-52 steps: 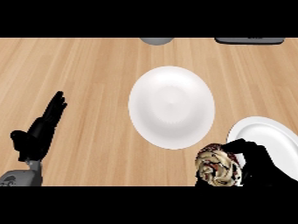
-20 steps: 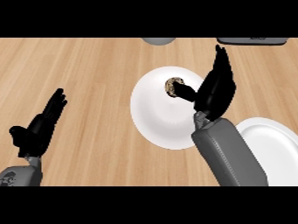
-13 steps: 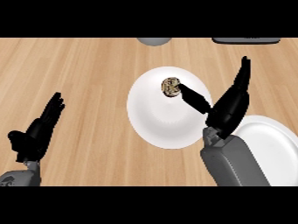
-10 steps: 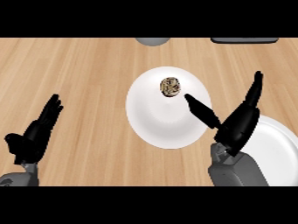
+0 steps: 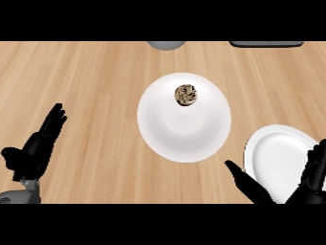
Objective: Pick the cupcake from the plate and place it in the plate
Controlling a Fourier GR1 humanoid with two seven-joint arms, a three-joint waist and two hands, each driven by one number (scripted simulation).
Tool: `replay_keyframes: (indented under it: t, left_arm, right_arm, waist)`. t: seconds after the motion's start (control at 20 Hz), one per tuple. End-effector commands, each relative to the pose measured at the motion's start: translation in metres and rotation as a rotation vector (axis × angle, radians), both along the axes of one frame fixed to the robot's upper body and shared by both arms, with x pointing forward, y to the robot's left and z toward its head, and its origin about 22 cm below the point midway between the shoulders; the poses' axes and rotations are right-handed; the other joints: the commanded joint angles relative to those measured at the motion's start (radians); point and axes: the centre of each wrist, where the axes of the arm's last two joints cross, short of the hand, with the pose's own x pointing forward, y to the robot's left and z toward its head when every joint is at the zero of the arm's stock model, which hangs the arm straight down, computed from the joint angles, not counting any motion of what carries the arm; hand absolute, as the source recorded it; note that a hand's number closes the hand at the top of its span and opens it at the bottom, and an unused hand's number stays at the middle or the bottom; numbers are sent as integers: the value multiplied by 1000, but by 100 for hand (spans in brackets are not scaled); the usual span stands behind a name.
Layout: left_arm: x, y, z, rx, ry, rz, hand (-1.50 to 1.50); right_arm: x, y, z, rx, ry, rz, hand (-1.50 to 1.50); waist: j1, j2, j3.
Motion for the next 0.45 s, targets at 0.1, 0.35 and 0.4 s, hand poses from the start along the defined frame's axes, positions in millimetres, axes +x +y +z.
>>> replay_keyframes:
  t: [0.1,0.35,0.4]
  left_arm:
    - [8,5,0,-6,2,5,0]
    - [17,-15,-4,12,-12,0,0]
    - [-6,-13,9,-1,-9,-11,0]
  right_arm:
    - [-35,-9,-38,-19,15,-10,-150]
    - [-41,-23,-41,-27,19,-2,-150]
    - [-51,-19,-42,-32,4,-17,-150]
  waist:
    - [5,2,0]
    - [2,2,0]
    - [7,-1,1]
